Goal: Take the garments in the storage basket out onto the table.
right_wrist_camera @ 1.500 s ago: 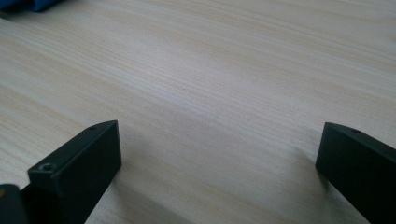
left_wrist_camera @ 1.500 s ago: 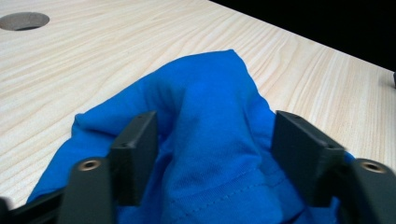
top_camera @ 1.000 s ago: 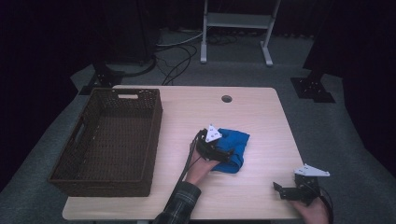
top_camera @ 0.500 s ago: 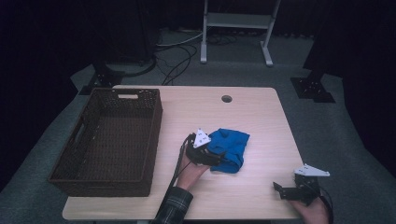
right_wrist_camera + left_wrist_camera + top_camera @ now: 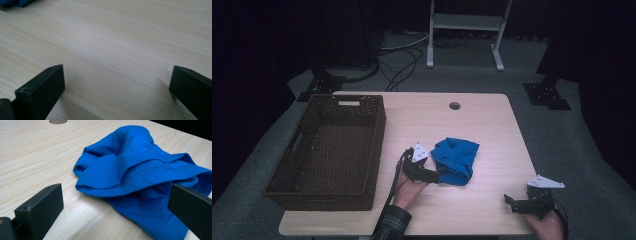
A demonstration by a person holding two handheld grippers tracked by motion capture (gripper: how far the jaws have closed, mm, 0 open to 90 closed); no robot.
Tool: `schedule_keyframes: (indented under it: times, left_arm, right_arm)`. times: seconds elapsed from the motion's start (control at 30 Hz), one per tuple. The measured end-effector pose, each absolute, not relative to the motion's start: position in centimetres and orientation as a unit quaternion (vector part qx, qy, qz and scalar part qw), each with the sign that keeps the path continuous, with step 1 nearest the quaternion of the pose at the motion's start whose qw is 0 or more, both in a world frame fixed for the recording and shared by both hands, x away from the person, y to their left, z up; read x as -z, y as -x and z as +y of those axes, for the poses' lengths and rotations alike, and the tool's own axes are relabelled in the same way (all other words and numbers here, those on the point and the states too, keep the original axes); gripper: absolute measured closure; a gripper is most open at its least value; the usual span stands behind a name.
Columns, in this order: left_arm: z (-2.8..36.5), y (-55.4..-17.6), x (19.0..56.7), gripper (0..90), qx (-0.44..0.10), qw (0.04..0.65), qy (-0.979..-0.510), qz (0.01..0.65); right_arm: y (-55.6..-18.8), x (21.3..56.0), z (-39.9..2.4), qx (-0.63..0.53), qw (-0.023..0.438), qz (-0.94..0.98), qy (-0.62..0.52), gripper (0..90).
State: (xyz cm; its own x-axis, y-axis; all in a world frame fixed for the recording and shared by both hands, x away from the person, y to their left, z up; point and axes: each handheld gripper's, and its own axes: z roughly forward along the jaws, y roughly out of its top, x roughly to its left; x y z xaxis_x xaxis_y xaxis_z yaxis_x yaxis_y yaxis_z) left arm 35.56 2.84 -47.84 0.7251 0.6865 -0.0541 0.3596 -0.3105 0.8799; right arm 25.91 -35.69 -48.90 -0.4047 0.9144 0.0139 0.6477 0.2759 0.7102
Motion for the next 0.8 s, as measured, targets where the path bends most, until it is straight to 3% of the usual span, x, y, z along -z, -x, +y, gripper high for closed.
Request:
schedule_keyframes:
  times: [0.8]
  left_arm:
    - [1.5,-36.3,48.4,0.2,-0.125,0.382,-0.845,0.351]
  right_arm:
    - [-25.8,48.9,-35.7,-0.326,0.205,0.772,-0.505,0.0]
